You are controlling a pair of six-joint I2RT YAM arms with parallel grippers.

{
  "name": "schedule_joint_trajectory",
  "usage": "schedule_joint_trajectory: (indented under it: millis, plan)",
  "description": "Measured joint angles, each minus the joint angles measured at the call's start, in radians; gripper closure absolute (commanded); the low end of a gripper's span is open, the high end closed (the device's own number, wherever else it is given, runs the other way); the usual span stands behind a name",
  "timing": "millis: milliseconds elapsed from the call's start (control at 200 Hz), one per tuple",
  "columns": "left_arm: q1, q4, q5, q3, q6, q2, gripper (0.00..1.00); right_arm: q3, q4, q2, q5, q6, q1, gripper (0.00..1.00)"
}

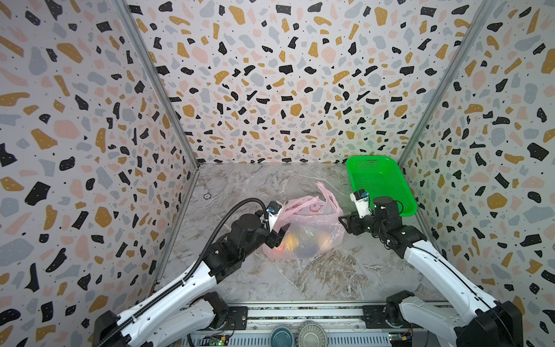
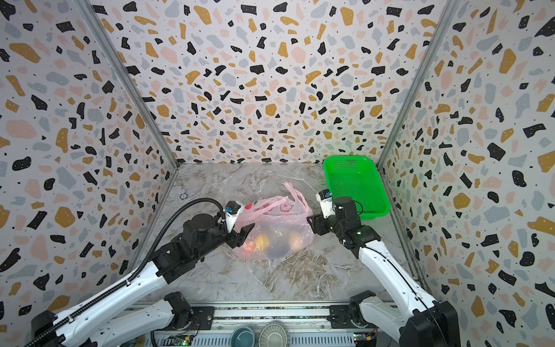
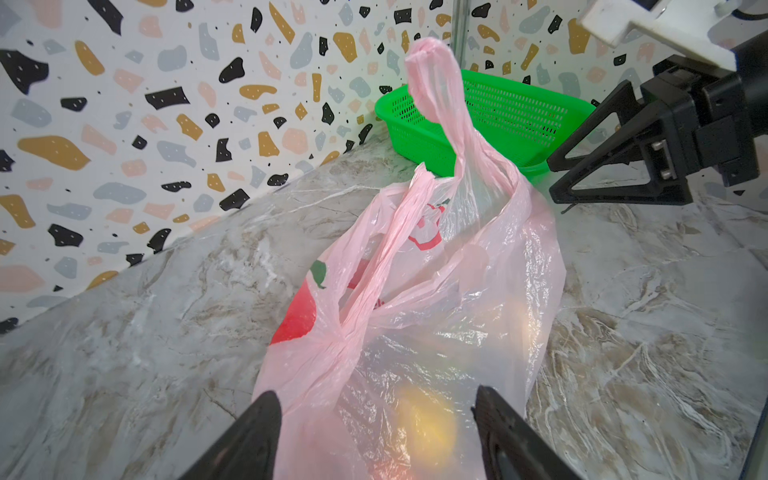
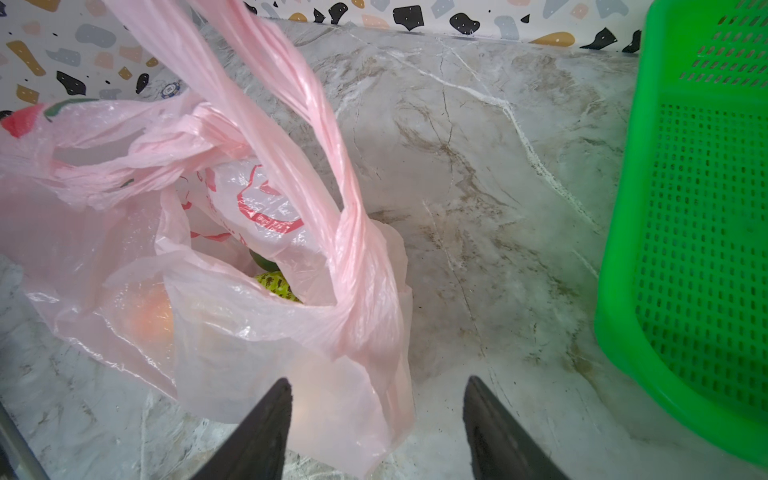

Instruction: Untie the knot of the plastic bag and take out the fruit

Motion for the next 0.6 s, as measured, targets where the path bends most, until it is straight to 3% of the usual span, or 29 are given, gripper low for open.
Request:
schedule_joint_trajectory:
  millis: [165,410,601]
  plan:
    - [-0.058,0.013,-0.075,0.130,0.072,0.182,0.33,0.000,-0.008,-0.008,-0.009,0.000,0.000,0.31]
    - [-0.059,0.035,-0.069,0.288,0.212,0.474,0.38,0.000,-0.013,-0.048,-0.011,0.007,0.000,0.31]
    - [-0.063,0.052,-0.069,0.359,0.282,0.597,0.47,0.000,-0.013,-0.076,-0.011,0.017,0.000,0.31]
